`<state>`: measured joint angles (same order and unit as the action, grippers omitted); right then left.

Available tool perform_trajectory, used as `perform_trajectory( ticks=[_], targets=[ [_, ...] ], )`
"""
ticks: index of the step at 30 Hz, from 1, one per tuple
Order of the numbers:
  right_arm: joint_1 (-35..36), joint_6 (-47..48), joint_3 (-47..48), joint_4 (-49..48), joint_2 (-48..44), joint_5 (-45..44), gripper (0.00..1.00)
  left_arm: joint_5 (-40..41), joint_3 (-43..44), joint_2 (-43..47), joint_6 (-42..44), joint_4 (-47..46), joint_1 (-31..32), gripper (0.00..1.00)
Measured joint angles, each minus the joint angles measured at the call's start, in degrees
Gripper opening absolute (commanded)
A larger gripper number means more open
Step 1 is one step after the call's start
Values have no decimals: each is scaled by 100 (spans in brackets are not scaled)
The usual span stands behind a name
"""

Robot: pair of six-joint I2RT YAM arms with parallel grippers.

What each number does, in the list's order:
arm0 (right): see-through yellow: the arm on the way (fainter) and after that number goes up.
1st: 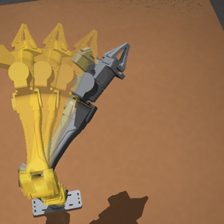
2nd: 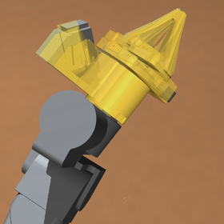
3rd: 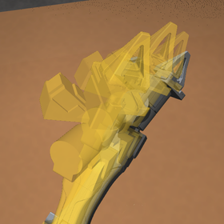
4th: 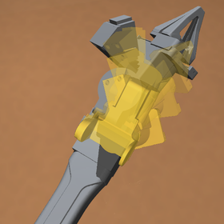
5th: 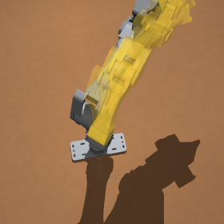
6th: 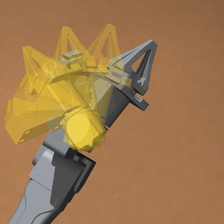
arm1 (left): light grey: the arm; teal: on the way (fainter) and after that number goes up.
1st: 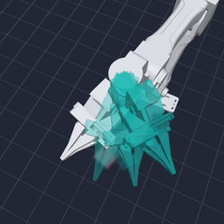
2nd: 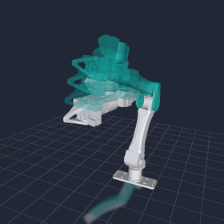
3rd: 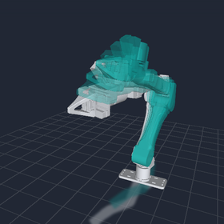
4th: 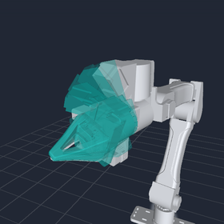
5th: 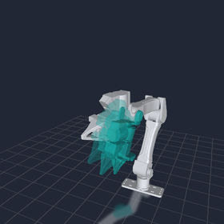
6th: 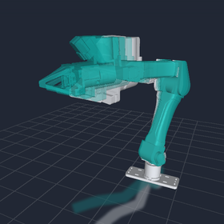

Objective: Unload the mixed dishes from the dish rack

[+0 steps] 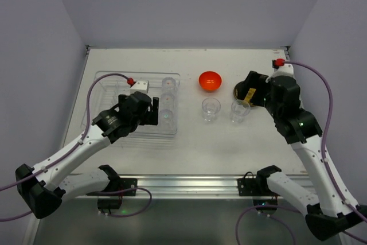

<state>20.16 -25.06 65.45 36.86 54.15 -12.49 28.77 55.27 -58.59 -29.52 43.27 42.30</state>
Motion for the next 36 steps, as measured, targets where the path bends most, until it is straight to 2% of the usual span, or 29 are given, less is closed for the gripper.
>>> perform_trajectory(
  ticks=[3,7,9,12,18,31,36],
  targets=[
    [0,-146,-103,-120,-496,302,99,-243,0,-238,11,-74,-260,98],
    [0,-262,-358,-177,-831,791,99,-726,-4,-601,181,-306,-986,95],
    [2,-299,-514,-133,-970,981,99,-826,-4,-789,317,-387,-1224,90],
    [2,-289,-669,-87,-1266,1233,99,-994,-17,-1071,529,-494,-1266,83],
    [2,-216,-782,-83,-1845,1447,99,-1464,-63,-1309,763,-826,-1307,82],
    [2,-76,-907,-37,-1707,1687,99,-1762,-208,-1425,817,-914,-1375,84],
    [2,-57,-964,-50,-1843,1840,99,-1729,-350,-1674,868,-903,-1379,71]
  ],
)
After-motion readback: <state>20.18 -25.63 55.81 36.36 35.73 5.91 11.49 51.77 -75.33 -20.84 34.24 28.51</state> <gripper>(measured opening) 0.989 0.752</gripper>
